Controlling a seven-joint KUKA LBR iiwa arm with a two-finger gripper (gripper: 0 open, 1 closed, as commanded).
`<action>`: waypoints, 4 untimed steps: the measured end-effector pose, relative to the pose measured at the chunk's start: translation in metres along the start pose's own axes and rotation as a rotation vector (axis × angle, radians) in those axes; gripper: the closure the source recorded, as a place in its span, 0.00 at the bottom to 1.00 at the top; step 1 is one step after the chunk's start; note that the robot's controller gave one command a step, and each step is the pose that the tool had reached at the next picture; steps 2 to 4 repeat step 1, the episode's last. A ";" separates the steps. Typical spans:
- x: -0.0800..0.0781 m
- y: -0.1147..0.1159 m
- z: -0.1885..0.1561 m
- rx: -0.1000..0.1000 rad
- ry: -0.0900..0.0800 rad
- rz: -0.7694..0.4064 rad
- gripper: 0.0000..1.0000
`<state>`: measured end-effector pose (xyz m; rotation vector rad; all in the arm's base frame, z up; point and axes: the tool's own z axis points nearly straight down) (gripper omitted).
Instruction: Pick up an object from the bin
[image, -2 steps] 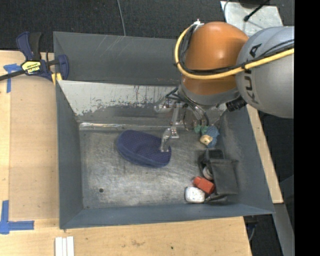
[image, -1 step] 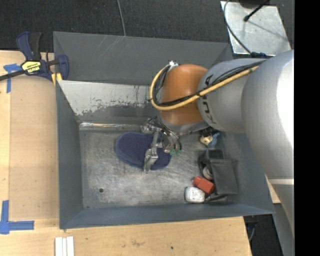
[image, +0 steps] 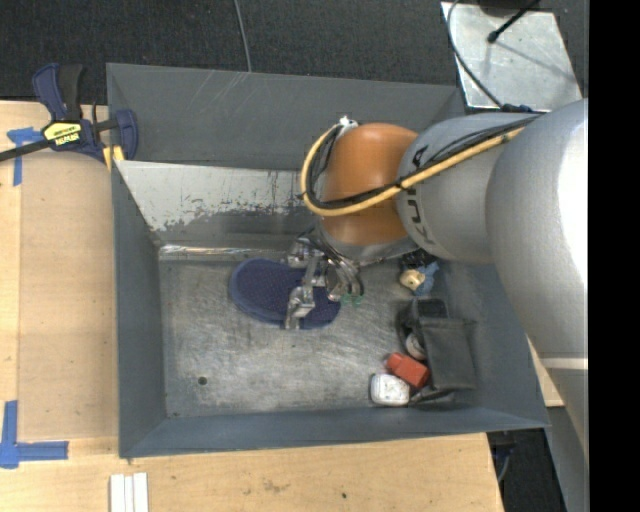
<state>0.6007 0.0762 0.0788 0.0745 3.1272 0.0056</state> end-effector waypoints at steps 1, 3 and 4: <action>0.021 0.008 -0.134 0.002 0.003 -0.208 1.00; 0.021 0.008 -0.134 0.002 0.003 -0.208 1.00; 0.021 0.008 -0.134 0.002 0.003 -0.208 1.00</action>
Offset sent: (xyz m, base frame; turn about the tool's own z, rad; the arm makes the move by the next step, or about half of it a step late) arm -0.0251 0.0080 0.1291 -0.2072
